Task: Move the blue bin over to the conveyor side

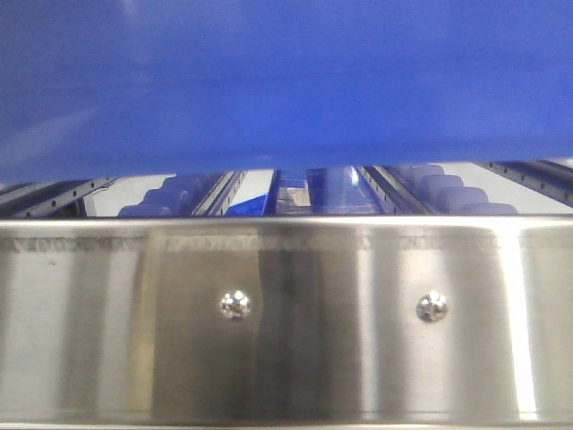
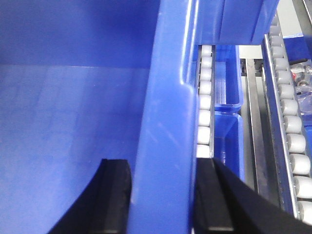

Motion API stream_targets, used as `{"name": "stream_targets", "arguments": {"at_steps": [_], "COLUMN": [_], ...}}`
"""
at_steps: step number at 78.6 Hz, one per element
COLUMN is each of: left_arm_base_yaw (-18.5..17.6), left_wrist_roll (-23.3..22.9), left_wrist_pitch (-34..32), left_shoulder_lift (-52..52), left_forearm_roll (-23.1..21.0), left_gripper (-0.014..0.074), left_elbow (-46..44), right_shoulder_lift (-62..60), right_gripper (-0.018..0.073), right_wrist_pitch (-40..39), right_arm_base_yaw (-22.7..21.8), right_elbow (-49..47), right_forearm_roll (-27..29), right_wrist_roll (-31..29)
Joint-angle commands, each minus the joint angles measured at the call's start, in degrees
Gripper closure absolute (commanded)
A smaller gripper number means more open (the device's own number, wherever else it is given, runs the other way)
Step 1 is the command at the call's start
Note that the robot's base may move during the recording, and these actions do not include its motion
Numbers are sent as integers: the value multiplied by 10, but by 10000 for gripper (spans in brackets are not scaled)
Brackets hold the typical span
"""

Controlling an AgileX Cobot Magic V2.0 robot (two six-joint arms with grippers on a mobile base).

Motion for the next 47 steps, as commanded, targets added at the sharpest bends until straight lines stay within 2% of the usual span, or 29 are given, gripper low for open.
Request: {"name": "stream_targets", "arguments": {"at_steps": [1,47], "left_arm_base_yaw": [2,2], "left_wrist_roll": [10,10], "left_wrist_pitch": [-45,-45], "left_shoulder_lift": [-13,-13], "left_forearm_roll": [23,23], "left_gripper": [607,607], "left_elbow": [-5,-5], "right_shoulder_lift": [-8,-8], "right_gripper": [641,641], "right_wrist_pitch": [-52,-52], "right_arm_base_yaw": [-1,-1], "right_elbow": [-7,-7], "right_forearm_roll": [-38,-38], "right_wrist_roll": [-13,-13]}}
